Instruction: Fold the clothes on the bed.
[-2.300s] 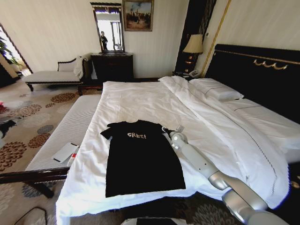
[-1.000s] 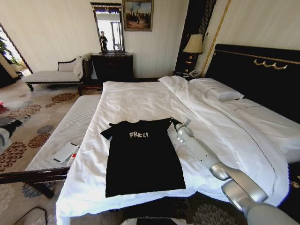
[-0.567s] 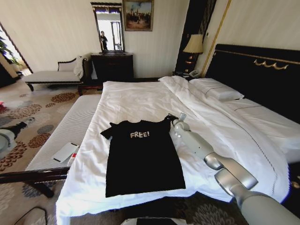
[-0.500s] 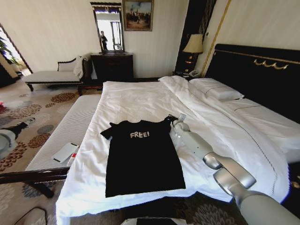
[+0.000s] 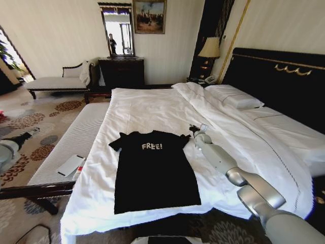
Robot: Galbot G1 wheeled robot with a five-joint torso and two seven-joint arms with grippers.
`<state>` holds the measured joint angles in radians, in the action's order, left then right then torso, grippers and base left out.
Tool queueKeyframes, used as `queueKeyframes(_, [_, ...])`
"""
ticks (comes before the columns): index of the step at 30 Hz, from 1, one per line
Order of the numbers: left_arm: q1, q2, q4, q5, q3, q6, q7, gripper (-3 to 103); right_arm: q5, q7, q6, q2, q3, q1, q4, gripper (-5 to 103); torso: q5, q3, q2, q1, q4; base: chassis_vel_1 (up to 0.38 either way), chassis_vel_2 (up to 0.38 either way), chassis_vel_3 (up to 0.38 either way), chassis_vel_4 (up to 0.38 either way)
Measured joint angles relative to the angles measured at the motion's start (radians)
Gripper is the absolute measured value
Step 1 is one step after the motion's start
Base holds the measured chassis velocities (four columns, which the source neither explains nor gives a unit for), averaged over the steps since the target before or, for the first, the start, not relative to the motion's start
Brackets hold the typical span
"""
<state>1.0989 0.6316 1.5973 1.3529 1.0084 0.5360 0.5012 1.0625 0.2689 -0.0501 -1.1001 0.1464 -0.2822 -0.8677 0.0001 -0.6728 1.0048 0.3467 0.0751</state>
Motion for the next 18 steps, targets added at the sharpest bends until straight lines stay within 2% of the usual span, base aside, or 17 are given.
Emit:
queueKeyframes(1, [0.002, 0.0, 0.002, 0.0, 0.0, 0.0, 0.001, 100, 0.004, 0.001, -0.001, 0.009, -0.007, -0.015, -0.016, 50, -0.0001, 0.0, 0.0, 0.0, 0.0, 0.0, 0.0, 0.0, 0.0])
queueKeyframes(3, [0.003, 0.0, 0.005, 0.0, 0.0, 0.0, 0.003, 100, 0.006, 0.002, -0.001, 0.018, -0.016, -0.033, -0.035, 50, 0.0, 0.0, 0.0, 0.0, -0.0001, 0.0, 0.0, 0.0, 0.0])
queueKeyframes(7, [0.012, 0.004, 0.015, 0.001, 0.003, 0.0, 0.007, 100, 0.05, 0.013, -0.007, 0.062, -0.055, -0.133, -0.14, 71, 0.0004, 0.0, 0.0, 0.0, 0.0004, 0.0, 0.0, 0.0, 0.0])
queueKeyframes(8, [0.012, 0.004, 0.015, 0.001, 0.003, 0.0, 0.007, 100, 0.05, 0.013, -0.007, 0.062, -0.055, -0.133, -0.14, 71, 0.0004, 0.0, 0.0, 0.0, 0.0004, 0.0, 0.0, 0.0, 0.0])
queueKeyframes(11, [0.025, 0.007, 0.019, 0.001, 0.012, 0.0, 0.007, 100, 0.131, -0.004, -0.01, 0.095, -0.095, -0.204, -0.234, 77, 0.0001, 0.0, 0.0, 0.0, 0.0007, 0.0, 0.0, 0.0, 0.0])
queueKeyframes(12, [0.028, 0.009, 0.02, 0.0, 0.014, 0.0, 0.007, 100, 0.16, -0.008, -0.016, 0.102, -0.105, -0.22, -0.26, 88, 0.0001, 0.0, 0.0, 0.0, 0.0006, 0.0, 0.0, 0.0, 0.0])
queueKeyframes(13, [0.03, 0.012, 0.023, 0.0, 0.016, 0.001, 0.007, 100, 0.184, -0.01, -0.022, 0.106, -0.114, -0.234, -0.281, 93, 0.0, 0.0, 0.0, 0.0, 0.0003, 0.0, 0.0, 0.0, 0.0])
queueKeyframes(14, [0.03, 0.012, 0.023, 0.0, 0.016, 0.001, 0.007, 100, 0.184, -0.01, -0.022, 0.106, -0.114, -0.234, -0.281, 93, 0.0, 0.0, 0.0, 0.0, 0.0003, 0.0, 0.0, 0.0, 0.0])
queueKeyframes(15, [0.033, 0.015, 0.025, 0.0, 0.017, 0.001, 0.008, 100, 0.215, -0.011, -0.031, 0.109, -0.124, -0.252, -0.304, 97, -0.0001, 0.0, 0.0, 0.0, -0.0001, 0.0, 0.0, 0.0, 0.0])
queueKeyframes(18, [0.034, 0.02, 0.035, -0.001, 0.017, 0.003, 0.012, 100, 0.299, -0.016, -0.052, 0.106, -0.141, -0.28, -0.342, 100, -0.0001, 0.0, 0.0, 0.0, 0.0001, 0.0, 0.0, 0.0, 0.0])
